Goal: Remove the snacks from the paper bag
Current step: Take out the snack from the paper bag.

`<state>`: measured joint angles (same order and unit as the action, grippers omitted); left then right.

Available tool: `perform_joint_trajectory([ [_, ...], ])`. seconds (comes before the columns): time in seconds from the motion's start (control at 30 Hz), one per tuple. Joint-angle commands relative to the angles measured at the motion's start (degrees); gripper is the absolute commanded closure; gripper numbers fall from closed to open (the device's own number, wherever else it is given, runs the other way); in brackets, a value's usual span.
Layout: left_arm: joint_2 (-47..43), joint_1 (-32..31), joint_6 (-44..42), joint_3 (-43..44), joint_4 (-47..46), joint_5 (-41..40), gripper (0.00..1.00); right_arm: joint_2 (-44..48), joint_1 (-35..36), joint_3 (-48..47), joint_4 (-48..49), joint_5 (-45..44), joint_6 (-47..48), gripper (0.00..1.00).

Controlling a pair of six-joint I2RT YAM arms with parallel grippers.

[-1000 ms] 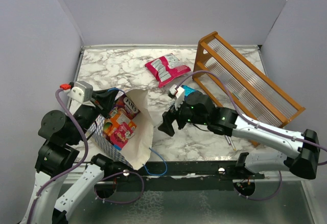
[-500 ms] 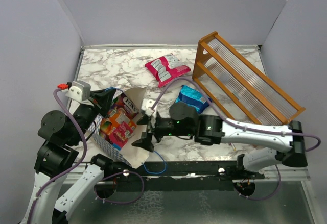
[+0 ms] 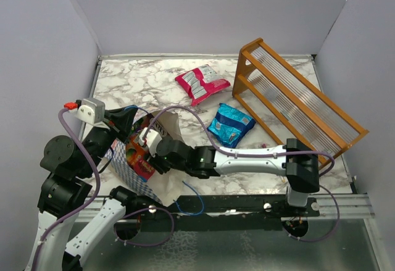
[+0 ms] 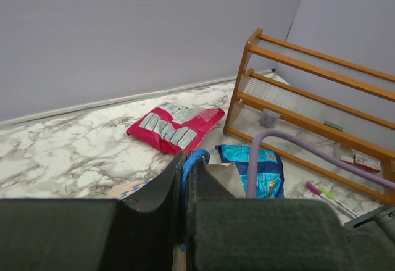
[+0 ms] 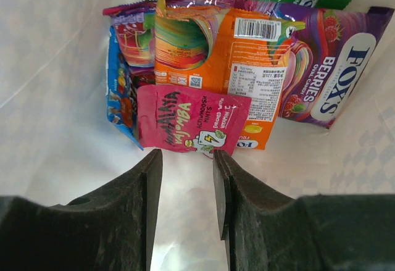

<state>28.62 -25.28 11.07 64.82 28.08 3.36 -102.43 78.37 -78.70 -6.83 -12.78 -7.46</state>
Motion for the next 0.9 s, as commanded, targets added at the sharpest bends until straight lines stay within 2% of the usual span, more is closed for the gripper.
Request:
perform_joint_trajectory([
  [0.0, -0.05, -0.31, 0.97, 1.34, -2.57, -0.37, 1.0, -3.18, 0.19, -0.07, 3.81, -2.97, -2.13, 0.6],
  [0.33, 0.45, -0.3, 0.67, 2.16, -1.95, -0.69, 1.0, -11.75, 0.18, -4.06, 4.75, -3.24, -4.15, 0.42],
  [0.5, 1.05, -0.3, 0.34, 3.02, -1.22, -0.55, 1.0, -13.87, 0.18, -5.59, 3.4, -6.44, -4.42, 0.17],
  [0.6, 1.1, -0.3, 0.33, 2.95, -1.02, -0.49, 1.0, -14.87, 0.04, -6.15, 3.0, -7.28, -4.48, 0.07],
  [0.7, 1.09, -0.3, 0.3, 2.66, -1.16, -0.4, 1.0, -16.15, 0.06, -7.08, 2.33, -7.61, -4.67, 0.05],
  [0.87, 1.19, -0.3, 0.61, 2.75, -1.53, -0.28, 1.0, -18.63, -0.65, -8.56, 2.64, -6.32, -5.79, 0.07],
])
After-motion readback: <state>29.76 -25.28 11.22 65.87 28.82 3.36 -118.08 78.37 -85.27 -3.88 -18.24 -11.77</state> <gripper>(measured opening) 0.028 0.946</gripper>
